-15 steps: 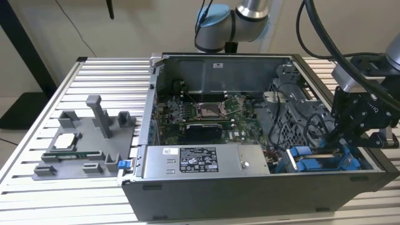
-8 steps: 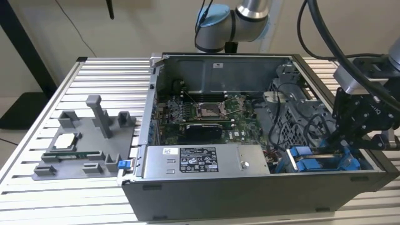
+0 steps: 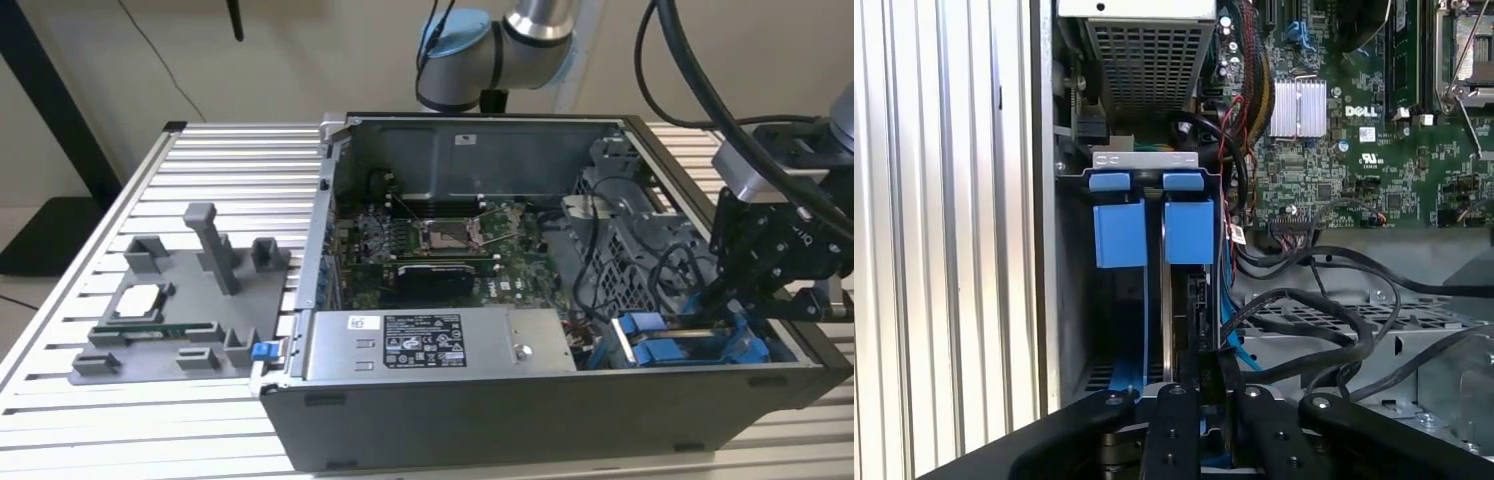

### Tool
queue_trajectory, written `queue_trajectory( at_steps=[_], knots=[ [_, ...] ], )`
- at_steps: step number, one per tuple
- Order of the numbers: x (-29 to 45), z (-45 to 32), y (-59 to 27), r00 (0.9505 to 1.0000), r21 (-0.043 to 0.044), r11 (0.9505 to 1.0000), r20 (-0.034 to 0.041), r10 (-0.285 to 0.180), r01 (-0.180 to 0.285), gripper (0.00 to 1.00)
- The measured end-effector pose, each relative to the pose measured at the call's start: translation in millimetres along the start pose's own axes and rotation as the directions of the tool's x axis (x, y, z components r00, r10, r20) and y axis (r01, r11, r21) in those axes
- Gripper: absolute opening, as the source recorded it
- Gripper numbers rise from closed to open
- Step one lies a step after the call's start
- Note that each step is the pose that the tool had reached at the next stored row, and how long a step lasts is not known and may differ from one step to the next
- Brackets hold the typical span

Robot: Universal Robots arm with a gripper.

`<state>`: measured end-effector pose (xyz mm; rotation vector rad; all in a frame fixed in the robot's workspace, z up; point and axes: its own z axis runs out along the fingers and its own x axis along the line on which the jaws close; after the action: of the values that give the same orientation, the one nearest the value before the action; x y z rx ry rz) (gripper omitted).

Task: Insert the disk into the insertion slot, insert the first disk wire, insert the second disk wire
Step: 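Insert the first disk wire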

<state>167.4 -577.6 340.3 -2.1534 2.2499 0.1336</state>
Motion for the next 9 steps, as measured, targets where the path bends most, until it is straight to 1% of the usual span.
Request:
queue_trajectory(
  at_steps=[4, 6, 9],
  knots=[
    [0.1, 1.4, -0.1, 1.0, 0.0001, 1.0, 0.0002, 0.001, -0.001, 0.0],
    [0.3, 3.2, -0.2, 1.0, 0.0001, 1.0, 0.001, 0.002, -0.002, 0.0],
    [0.4, 5.6, -0.2, 1.0, 0.0003, 1.0, -0.0005, 0.003, -0.003, 0.0]
  ],
)
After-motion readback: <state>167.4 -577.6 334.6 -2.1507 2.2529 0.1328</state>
